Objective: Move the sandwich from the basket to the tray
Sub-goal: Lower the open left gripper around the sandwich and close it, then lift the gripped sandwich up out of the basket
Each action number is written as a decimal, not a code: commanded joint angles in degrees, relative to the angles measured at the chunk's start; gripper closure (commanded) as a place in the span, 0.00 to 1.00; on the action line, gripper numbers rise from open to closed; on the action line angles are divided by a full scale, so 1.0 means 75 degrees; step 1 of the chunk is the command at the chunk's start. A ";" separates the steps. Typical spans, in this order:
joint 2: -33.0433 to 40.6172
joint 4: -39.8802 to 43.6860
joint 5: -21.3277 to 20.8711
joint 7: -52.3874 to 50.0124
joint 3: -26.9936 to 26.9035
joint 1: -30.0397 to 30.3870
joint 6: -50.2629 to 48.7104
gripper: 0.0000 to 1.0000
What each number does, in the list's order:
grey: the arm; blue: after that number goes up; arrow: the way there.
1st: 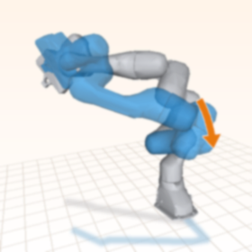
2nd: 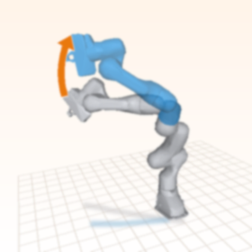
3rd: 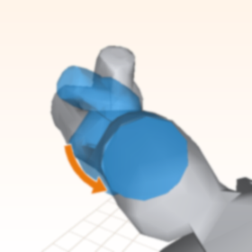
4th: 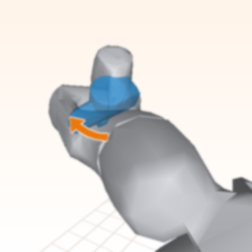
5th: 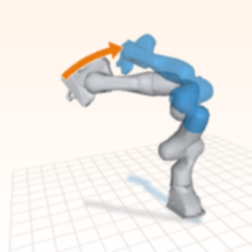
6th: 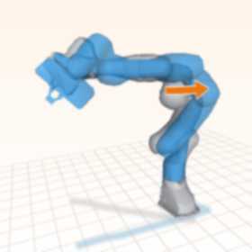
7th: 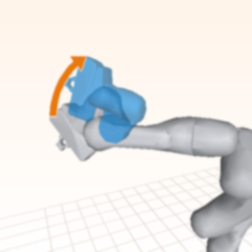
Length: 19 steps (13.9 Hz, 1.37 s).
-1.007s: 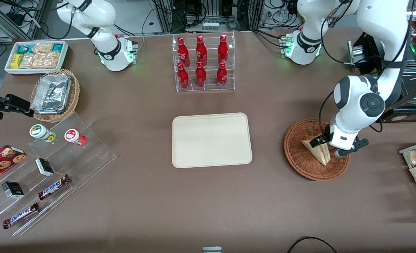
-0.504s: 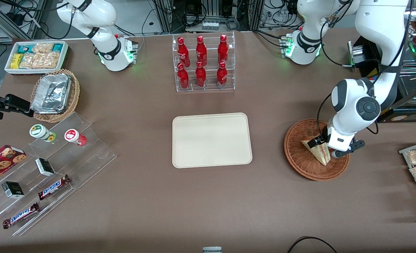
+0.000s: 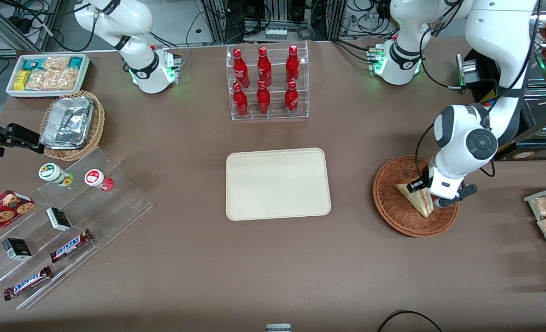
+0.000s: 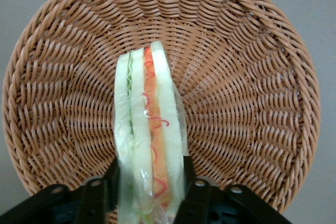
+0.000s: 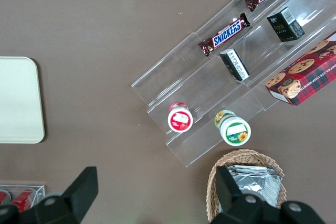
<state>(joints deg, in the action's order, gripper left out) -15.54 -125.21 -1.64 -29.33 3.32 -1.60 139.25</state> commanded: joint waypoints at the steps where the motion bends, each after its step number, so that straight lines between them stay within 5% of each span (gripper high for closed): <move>1: 0.0080 -0.0075 -0.0121 -0.0121 -0.0020 -0.0056 0.0067 1.00; 6: 0.0478 0.0450 -0.0459 -0.0027 -0.0009 -0.0056 -0.0972 1.00; 12: 0.0491 0.3072 -0.0544 0.0793 0.0202 -0.0688 -0.4089 1.00; 19: 0.0024 0.4469 0.0171 0.0197 0.0249 -0.2641 -0.4703 1.00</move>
<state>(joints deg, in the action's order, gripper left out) -12.12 -96.27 -1.18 -26.13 5.91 -17.13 105.40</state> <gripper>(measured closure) 0.850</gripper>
